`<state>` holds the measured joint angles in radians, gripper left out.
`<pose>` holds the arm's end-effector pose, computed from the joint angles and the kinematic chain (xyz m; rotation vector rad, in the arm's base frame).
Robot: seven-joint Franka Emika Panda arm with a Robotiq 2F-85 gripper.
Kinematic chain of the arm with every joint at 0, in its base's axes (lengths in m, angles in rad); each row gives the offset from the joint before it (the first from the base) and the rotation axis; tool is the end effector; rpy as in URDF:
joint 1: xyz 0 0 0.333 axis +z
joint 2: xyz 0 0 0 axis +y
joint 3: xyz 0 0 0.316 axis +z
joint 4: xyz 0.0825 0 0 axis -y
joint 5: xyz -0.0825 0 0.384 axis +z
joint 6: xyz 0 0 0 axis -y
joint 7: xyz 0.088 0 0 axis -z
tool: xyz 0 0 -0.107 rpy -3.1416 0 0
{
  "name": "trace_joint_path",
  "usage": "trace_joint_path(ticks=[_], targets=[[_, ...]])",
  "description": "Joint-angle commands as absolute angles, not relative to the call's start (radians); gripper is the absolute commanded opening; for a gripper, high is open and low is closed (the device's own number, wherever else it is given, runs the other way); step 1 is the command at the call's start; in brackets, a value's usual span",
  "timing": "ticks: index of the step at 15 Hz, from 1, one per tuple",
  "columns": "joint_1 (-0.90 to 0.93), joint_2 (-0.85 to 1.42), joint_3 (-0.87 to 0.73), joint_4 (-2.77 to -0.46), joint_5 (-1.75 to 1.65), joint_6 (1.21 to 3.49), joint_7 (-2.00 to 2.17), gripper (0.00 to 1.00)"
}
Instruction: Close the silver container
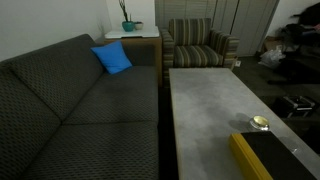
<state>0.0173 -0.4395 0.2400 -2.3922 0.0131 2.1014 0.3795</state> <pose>0.4162 0.1167 0.4891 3.0805 -0.2208 0.2451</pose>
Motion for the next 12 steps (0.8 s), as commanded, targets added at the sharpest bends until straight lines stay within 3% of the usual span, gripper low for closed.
trace_joint_path(ticks=[1,9,12], targets=[[0.032,-0.432,0.221,-2.397,0.002,2.104,0.381,1.00],[0.005,-0.357,0.157,-2.511,-0.054,2.269,0.340,1.00],[0.015,-0.354,0.146,-2.505,-0.039,2.236,0.373,1.00]])
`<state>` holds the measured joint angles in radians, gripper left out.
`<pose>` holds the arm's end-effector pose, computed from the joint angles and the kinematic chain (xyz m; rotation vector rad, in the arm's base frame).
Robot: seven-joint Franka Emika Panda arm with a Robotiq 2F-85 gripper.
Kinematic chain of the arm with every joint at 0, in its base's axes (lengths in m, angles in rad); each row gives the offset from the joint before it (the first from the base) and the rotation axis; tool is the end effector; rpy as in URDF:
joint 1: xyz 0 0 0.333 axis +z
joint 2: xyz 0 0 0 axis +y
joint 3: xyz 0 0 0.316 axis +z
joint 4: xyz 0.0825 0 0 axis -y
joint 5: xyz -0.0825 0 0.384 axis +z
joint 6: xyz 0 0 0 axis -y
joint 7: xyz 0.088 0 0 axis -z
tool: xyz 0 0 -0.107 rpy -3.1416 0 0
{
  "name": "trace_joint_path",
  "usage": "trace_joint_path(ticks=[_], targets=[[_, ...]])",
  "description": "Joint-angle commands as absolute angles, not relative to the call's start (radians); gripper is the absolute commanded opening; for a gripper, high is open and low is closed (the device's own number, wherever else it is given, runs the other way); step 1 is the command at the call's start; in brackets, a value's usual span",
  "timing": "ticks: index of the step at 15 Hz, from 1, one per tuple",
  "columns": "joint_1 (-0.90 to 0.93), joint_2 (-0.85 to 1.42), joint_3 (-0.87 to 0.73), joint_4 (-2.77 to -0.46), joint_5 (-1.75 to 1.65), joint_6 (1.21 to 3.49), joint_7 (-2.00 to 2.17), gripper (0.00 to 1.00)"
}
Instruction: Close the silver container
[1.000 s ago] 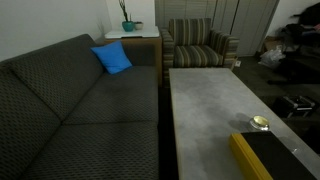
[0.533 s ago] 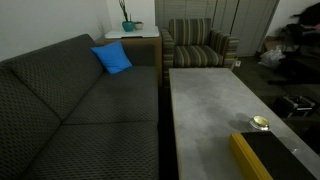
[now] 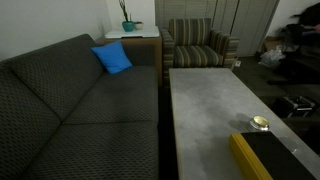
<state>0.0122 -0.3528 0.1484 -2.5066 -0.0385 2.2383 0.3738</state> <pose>0.4258 0.0681 0.4148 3.0642 -0.3036 0.1525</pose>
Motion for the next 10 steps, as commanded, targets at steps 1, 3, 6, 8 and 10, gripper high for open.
trace_joint_path(ticks=[1,3,6,8,10], targets=[[0.012,-0.337,0.139,-2.507,-0.039,2.236,0.379,1.00],[0.008,-0.323,0.134,-2.507,-0.039,2.236,0.381,1.00],[0.009,-0.318,0.138,-2.510,-0.052,2.238,0.376,1.00],[0.013,-0.293,0.122,-2.517,-0.054,2.267,0.309,1.00],[0.000,-0.251,0.102,-2.525,-0.067,2.322,0.253,1.00]])
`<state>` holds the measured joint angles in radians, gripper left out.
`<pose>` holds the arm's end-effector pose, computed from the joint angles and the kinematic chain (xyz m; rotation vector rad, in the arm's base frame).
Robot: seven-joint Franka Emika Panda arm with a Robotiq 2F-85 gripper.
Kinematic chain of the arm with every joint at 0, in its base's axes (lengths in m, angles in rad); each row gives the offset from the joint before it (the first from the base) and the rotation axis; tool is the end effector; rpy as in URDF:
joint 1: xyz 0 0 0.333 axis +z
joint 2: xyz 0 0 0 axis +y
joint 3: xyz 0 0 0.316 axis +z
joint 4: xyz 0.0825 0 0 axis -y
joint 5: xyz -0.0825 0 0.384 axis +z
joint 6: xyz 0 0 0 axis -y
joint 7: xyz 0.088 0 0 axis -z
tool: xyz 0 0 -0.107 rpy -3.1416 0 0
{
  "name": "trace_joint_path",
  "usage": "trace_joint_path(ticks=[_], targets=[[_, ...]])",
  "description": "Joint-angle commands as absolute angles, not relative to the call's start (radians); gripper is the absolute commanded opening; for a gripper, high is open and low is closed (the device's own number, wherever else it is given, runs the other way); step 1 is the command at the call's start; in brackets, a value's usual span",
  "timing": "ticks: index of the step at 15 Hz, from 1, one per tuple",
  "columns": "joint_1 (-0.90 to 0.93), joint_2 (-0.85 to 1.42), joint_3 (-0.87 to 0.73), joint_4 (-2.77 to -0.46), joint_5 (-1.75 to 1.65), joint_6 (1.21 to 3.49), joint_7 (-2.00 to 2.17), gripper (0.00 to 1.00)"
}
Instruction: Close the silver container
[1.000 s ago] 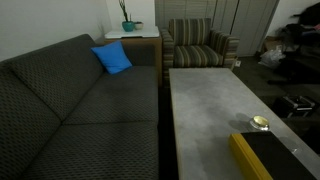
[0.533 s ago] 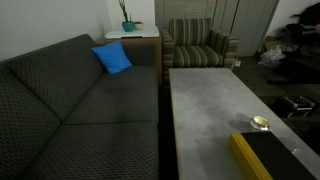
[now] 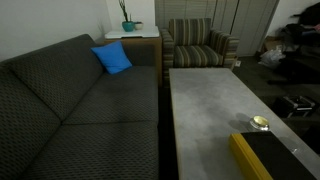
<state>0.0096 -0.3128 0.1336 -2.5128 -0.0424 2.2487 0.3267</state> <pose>0.4293 0.0605 0.3961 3.0677 -0.2508 0.0947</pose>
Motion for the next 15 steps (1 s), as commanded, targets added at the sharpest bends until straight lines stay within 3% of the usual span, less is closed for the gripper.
trace_joint_path(ticks=[1,8,9,15], targets=[[-0.009,-0.224,0.090,-2.525,-0.075,2.346,0.235,1.00],[-0.014,0.029,-0.033,-2.467,0.149,2.453,0.032,1.00],[-0.013,-0.048,-0.015,-2.514,0.056,2.461,0.102,1.00],[-0.015,0.028,-0.029,-2.473,0.124,2.460,0.056,1.00]])
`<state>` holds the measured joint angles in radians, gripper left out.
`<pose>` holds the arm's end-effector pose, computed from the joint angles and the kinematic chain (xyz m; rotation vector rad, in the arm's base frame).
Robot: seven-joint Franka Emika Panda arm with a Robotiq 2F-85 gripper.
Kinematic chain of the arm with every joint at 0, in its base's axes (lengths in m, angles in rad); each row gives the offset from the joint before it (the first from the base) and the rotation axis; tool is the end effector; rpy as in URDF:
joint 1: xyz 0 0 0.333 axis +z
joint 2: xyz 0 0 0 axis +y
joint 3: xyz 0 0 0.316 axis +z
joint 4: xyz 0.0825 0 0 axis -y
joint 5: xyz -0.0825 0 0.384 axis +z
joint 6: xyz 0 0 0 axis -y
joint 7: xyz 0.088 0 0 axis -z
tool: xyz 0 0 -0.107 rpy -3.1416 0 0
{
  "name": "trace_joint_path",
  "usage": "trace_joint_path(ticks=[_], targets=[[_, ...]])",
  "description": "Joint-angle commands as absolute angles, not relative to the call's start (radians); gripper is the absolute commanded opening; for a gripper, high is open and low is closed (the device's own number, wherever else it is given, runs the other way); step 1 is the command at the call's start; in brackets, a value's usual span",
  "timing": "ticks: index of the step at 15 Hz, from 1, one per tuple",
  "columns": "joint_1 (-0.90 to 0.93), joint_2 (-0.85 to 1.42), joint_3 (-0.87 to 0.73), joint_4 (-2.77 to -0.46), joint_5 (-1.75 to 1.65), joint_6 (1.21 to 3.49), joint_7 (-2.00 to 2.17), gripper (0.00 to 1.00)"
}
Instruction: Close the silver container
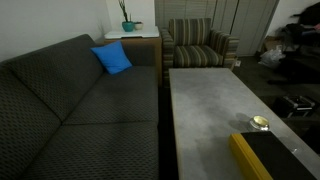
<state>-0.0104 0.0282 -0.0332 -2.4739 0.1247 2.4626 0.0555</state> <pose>0.4700 -0.0207 0.2773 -3.0508 0.3026 0.0611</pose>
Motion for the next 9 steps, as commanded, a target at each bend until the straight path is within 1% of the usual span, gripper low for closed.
trace_joint_path(ticks=[1,5,9], targets=[[-0.015,0.028,-0.029,-2.472,0.124,2.460,0.056,1.00],[-0.015,0.062,-0.029,-2.460,0.088,2.467,0.028,1.00],[-0.028,0.152,-0.030,-2.434,0.113,2.495,-0.085,1.00]])
